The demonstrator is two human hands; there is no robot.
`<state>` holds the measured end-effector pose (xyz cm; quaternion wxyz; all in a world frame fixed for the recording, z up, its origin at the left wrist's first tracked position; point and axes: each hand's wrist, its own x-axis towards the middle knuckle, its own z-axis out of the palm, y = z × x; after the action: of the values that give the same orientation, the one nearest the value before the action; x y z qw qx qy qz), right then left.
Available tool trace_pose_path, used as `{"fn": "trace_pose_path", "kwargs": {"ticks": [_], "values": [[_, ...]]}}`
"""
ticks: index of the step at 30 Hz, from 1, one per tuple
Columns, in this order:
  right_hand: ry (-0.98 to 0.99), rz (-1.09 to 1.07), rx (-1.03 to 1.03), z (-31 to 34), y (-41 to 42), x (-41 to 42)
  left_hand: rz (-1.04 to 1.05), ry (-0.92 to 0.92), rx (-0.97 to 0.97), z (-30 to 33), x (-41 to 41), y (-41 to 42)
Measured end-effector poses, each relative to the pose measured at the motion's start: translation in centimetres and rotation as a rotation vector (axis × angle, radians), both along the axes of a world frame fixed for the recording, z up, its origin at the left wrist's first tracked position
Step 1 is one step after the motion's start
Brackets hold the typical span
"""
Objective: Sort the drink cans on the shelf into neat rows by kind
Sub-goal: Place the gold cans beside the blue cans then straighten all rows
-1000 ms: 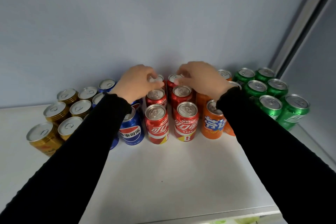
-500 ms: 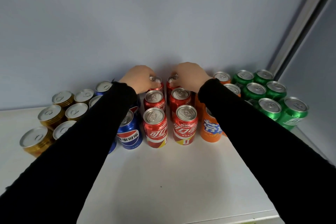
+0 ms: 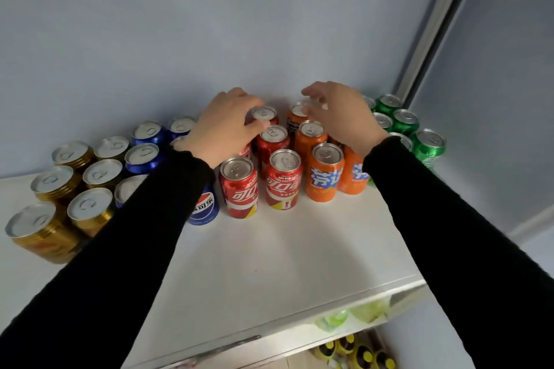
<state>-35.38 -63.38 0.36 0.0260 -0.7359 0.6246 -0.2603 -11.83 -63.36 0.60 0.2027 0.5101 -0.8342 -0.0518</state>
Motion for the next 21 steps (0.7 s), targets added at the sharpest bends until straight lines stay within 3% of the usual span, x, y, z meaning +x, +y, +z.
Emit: {"fn": "trace_pose_path", "kwargs": {"ticks": [7,14,21], "values": [[0.034,-0.082,0.050,-1.5,5.1,-7.6,-0.187,-0.030,0.006,-0.2,-6.4,4.2],[0.327,0.105,0.132,-2.5,5.3,-10.5,-0.211,-0.208,0.081,-0.9,-10.3,4.4],[0.372,0.285,0.058,-2.4,4.4,-11.7,-0.132,-0.349,0.122,-1.4,-12.6,4.3]]}}
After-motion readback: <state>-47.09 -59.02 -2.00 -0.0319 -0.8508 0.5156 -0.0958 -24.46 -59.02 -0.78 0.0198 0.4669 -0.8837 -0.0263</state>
